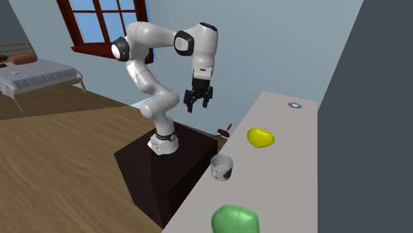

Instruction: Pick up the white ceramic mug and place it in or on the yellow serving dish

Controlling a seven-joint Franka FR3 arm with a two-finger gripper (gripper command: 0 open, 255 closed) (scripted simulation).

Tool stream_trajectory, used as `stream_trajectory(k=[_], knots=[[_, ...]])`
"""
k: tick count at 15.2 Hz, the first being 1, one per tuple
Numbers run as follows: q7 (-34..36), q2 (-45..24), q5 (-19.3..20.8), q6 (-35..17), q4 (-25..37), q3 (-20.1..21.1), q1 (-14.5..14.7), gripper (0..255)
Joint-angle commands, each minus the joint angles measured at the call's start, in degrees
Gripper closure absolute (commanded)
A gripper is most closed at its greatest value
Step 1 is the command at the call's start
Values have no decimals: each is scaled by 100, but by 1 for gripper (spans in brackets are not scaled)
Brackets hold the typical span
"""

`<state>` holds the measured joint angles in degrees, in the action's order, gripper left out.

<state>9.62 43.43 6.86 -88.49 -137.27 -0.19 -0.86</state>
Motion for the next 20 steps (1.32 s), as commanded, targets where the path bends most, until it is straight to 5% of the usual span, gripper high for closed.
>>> stream_trajectory(k=[1,11,20], knots=[[0,0,0,0,0,0,0,0],[-16,-1425,-93,-2178,-560,-153,89,0],[-131,-3259,-268,-3950,-325,-233,194,0]])
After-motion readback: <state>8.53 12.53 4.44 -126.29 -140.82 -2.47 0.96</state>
